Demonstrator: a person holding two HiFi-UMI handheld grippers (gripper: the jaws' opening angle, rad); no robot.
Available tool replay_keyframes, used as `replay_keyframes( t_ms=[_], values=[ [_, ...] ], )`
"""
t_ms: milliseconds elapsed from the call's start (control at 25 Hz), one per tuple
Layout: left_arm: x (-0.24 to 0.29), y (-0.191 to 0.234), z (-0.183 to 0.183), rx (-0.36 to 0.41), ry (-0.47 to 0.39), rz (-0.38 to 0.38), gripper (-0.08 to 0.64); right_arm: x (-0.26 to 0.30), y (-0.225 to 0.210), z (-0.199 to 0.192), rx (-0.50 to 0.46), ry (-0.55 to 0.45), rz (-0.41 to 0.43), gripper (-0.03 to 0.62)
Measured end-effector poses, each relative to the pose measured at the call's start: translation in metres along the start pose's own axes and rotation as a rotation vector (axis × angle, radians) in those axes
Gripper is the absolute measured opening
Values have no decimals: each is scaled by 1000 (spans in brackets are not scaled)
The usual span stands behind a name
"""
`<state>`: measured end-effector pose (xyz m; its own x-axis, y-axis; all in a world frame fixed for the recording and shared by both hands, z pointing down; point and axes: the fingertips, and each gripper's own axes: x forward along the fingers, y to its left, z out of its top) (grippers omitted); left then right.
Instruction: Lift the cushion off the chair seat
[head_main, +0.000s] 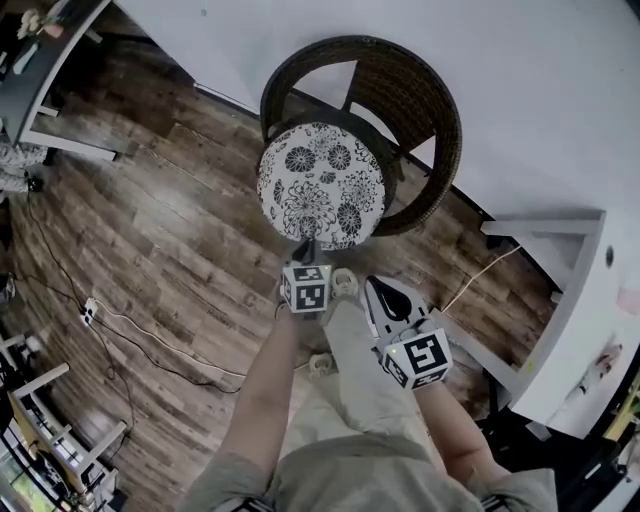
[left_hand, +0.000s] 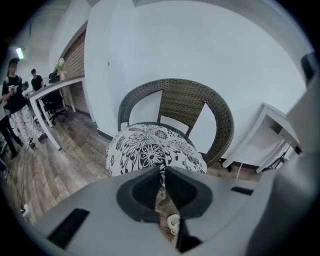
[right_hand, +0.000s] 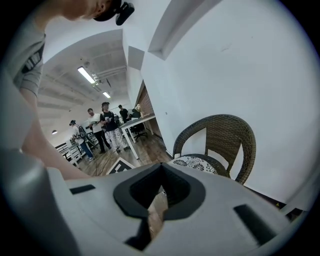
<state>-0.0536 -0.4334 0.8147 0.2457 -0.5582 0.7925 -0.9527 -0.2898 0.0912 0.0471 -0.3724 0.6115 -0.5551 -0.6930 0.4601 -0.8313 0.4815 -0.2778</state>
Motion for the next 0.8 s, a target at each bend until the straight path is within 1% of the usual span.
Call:
replay_keyframes(
  t_ms=[120, 400, 680, 800],
  values=[
    [-31, -1, 8, -10, -37, 8, 31, -16, 16, 10, -23, -20, 6, -5],
    [-96, -9, 25, -1, -123, 23, 31, -57, 46, 40, -77, -102, -2, -5],
    [-156, -19, 41, 18, -218, 21, 31, -100, 70, 57, -110, -148, -29, -5],
    [-188, -23, 46, 2, -235, 19, 31, -118, 82, 62, -124, -163, -40, -5]
  ],
)
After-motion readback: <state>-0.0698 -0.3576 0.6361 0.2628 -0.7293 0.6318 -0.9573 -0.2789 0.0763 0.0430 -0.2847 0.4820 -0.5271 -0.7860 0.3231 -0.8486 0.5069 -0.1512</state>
